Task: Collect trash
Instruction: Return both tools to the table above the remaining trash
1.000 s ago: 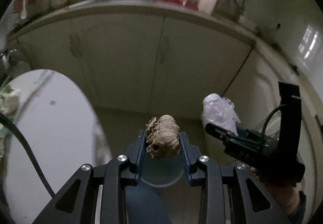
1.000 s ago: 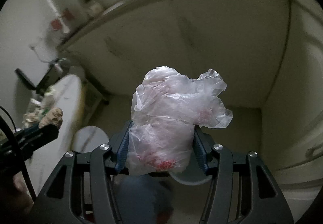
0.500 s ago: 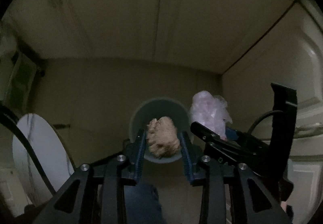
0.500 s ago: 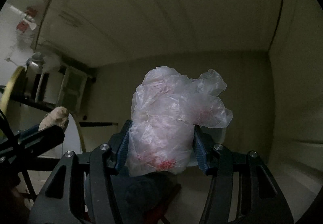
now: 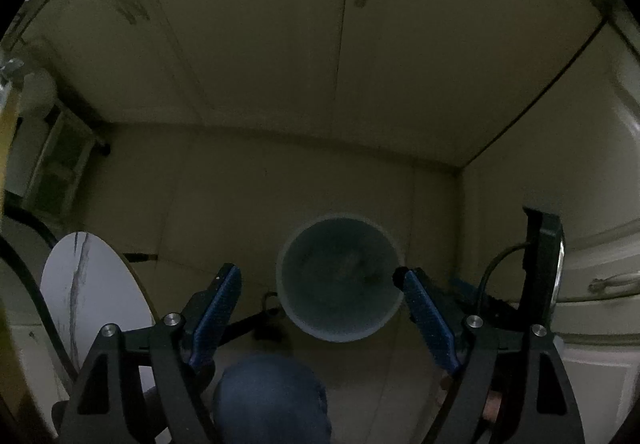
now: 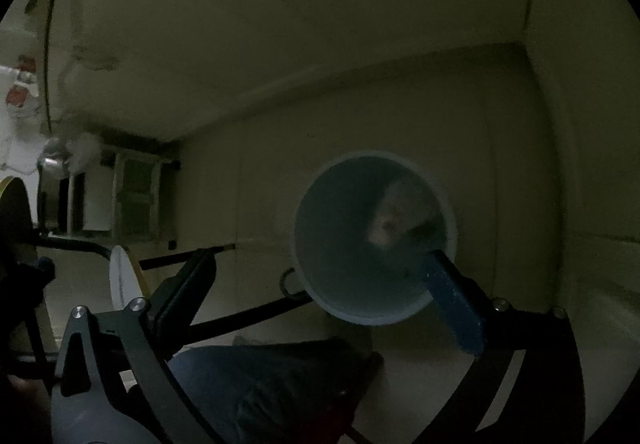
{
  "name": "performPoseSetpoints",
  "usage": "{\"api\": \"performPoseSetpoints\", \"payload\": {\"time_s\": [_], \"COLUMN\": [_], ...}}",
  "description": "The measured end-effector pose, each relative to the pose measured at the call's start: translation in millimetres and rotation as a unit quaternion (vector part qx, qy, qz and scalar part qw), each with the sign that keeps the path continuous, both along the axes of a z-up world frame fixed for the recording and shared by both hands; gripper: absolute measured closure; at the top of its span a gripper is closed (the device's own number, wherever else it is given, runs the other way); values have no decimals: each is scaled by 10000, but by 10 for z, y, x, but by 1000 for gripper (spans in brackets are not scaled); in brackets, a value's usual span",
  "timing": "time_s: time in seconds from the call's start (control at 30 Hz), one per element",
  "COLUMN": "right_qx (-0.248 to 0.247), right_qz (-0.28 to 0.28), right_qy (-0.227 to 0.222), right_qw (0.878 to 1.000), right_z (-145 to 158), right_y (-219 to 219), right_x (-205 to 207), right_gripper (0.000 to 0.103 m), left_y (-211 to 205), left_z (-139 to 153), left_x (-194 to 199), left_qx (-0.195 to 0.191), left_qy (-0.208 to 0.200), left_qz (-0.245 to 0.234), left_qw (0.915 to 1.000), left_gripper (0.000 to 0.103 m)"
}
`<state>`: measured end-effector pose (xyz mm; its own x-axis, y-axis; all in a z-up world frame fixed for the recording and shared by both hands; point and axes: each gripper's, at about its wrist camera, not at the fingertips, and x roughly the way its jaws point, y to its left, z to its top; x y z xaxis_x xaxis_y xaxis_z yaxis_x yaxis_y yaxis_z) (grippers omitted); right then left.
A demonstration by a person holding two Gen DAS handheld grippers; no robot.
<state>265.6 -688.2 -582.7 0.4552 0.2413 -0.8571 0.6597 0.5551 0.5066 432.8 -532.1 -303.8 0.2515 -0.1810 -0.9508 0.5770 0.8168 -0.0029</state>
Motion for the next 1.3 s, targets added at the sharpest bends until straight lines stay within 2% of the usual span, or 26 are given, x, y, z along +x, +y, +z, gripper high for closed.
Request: {"api": "performPoseSetpoints", "payload": {"time_s": [0.23,0.37,0.47,0.53,0.67,0.77,0.87,1.0,1.2,1.3], "right_qx": [-254,-537,-815,-1029,-1391,-1681,-1960,-2326,-2705,-2873], "right_qz": [-261,-372,-427,-442,-404,-181,119,491,972,1199], "right_qy": [-227,-442,-664,-879,-1236,-1605,-1908,-2298,-2753,-2861], "right_qw": [9991,9969,9935,9898,9817,9724,9618,9438,9174,9062], "right_z": [363,765,1165,1481,2034,2511,2913,3407,3924,4037], "right_y": [75,143,248,351,603,950,1356,1919,2754,3135], "right_x": [-188,-307,-367,-389,-382,-299,-157,-16,194,262], "right_gripper": [0,0,0,0,0,0,0,0,0,0], "left_y": [174,495,786,955,1341,1806,2240,2752,3478,3874], "left_z": [165,377,580,749,1055,1236,1344,1451,1655,1986], "left_x": [-294,-409,-508,-570,-679,-765,-829,-967,-1150,-1324], "left_qx": [-432,-802,-1122,-1299,-1581,-1732,-1850,-1917,-1867,-1828], "left_qy": [-284,-509,-787,-1010,-1548,-2117,-2487,-2702,-2935,-3101], "left_qz": [-128,-169,-172,-142,12,310,671,1141,1659,1848], "left_qw": [9986,9953,9904,9863,9752,9614,9484,9366,9227,9145], "left_gripper": [23,23,22,18,12,5,1,1,1,1]}}
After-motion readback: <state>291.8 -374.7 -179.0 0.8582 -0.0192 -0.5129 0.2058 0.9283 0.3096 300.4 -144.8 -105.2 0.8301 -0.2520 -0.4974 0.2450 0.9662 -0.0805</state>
